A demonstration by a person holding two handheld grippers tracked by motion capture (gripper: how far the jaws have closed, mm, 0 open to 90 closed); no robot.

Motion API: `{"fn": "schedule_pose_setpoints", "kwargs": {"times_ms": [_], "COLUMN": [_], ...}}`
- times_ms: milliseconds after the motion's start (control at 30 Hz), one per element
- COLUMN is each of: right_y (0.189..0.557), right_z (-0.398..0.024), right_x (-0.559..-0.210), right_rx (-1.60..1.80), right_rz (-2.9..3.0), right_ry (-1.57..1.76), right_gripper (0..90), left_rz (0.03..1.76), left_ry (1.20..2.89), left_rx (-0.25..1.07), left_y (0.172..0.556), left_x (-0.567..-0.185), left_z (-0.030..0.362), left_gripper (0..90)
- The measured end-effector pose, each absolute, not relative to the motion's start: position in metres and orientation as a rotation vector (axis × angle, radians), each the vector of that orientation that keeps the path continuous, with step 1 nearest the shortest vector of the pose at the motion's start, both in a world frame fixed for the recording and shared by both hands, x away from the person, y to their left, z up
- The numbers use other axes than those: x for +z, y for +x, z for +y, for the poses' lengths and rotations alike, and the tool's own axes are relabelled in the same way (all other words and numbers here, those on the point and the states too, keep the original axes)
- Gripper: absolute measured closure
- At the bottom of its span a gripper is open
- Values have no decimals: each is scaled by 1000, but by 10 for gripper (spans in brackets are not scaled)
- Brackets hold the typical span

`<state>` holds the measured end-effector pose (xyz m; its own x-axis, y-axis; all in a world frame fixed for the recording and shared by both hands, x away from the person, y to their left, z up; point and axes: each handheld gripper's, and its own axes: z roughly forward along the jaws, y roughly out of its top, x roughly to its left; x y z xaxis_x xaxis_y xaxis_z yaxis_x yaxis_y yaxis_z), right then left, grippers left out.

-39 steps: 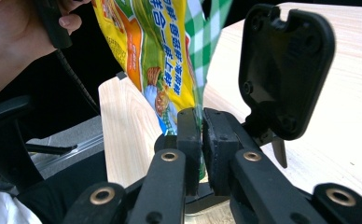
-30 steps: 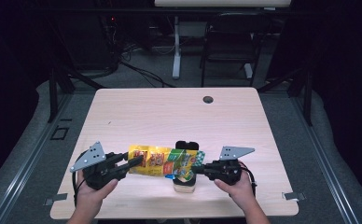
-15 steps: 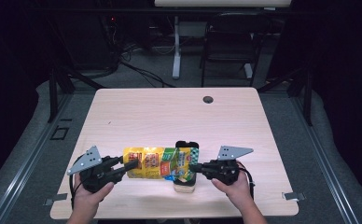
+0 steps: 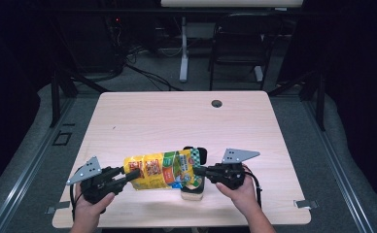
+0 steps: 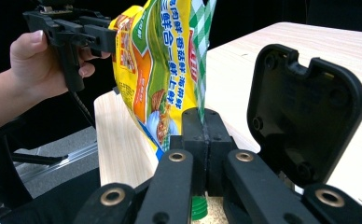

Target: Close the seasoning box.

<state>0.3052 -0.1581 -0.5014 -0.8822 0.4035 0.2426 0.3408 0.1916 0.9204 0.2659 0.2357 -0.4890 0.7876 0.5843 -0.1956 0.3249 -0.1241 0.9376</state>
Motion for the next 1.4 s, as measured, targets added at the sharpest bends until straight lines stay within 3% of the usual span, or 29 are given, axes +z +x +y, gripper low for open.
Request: {"fn": "schedule_pose_setpoints", "kwargs": {"times_ms": [1400], "right_y": [313], "right_z": [-144], "right_x": [-483], "right_rx": [1952], "right_rz": [2394], "right_ry": [784], "right_gripper": [888], "left_rz": [791], "left_ry": [1768], "left_rx": [230], "left_y": [266], "left_x": [-517], "left_z": [245], "left_gripper": [660]}}
